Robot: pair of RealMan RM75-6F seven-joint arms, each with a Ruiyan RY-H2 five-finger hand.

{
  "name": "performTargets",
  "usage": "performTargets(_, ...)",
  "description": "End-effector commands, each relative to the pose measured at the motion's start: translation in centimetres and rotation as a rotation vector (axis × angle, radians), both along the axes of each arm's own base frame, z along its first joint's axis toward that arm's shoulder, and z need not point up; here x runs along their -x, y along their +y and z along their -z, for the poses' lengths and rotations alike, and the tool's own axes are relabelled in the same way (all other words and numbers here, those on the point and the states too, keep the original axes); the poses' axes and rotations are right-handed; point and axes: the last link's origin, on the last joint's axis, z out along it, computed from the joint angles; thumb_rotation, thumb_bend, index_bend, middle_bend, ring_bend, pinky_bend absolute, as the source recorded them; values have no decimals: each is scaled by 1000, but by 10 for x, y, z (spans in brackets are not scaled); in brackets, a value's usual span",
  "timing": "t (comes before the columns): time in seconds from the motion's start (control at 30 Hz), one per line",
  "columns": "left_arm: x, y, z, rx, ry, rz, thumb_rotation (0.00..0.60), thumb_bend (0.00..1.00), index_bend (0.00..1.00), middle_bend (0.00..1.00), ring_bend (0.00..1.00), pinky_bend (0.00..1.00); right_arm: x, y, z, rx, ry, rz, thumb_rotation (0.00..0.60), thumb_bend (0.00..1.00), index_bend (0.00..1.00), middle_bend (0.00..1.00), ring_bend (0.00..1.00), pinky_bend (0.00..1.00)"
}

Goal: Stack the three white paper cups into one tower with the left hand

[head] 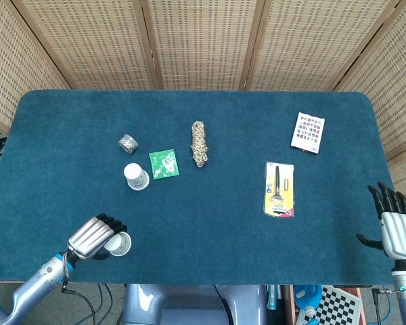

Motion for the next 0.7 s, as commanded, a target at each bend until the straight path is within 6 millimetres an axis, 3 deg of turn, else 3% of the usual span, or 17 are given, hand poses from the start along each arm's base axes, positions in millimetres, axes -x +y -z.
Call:
performTargets(0.03,0,0,1,-14,1,1,600,143,384,433,375,362,0,0,0,1,-1,1,600,0,0,0,0,0)
performTargets(0.17,-2,0,3,-28,-16,6,600,142,431,475,403,362,0,0,-1,3,-3,1,600,0,0,0,0,0)
performTargets(0.47,-6,3,-2,-31,-63,1,600,142,436,481,407,362,0,0,0,-4,1,3,600,0,0,0,0,0)
performTargets(0.53,-11,6,-9,-46,-86,12,600,142,436,481,407,362,0,0,0,-5,1,4,600,0,0,0,0,0)
performTargets(0.7,-46,36,-47,-152,-210,48,600,143,435,481,407,362,1,0,2,-10,1,6,600,0,0,0,0,0)
